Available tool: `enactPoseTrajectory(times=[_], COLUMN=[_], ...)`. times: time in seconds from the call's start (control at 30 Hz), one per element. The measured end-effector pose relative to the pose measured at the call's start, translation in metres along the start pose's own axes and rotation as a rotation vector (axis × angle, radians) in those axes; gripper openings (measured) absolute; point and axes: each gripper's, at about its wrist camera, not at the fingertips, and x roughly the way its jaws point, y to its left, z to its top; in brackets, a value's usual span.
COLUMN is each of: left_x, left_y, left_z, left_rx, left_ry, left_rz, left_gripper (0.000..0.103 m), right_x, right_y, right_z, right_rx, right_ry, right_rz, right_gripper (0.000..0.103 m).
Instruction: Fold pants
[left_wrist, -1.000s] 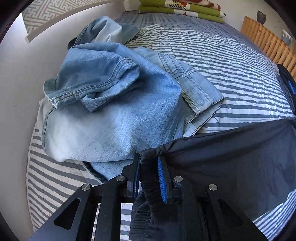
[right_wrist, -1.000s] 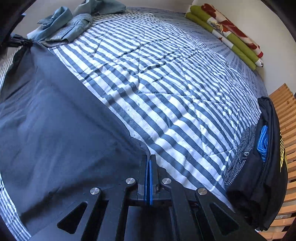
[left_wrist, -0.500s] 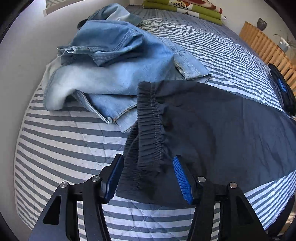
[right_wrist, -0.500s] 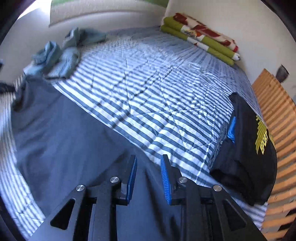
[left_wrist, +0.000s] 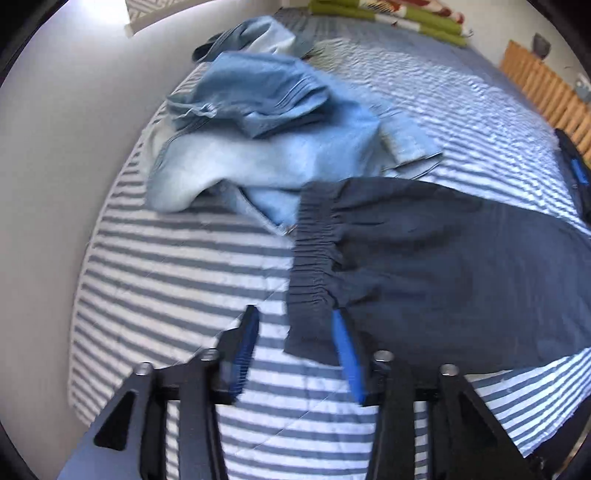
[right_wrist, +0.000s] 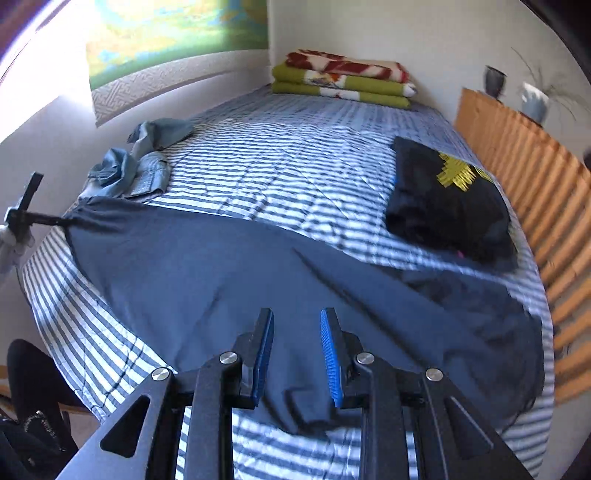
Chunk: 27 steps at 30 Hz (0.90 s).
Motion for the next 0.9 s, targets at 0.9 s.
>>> enactPoseTrajectory(times=[0.9], left_x=[-0.002], left_y=[-0.396], left_z=[-0.083], left_rx=[0.735], left_ry=[0.069], left_rz=[-0.329], left_gripper=[0.053], right_x=[0.045], right_y=[-0.193], right_z=[0.014], right_rx=[-0.238], right_ry=[0.177], right_rz=[-0.268], right_gripper=[0.028])
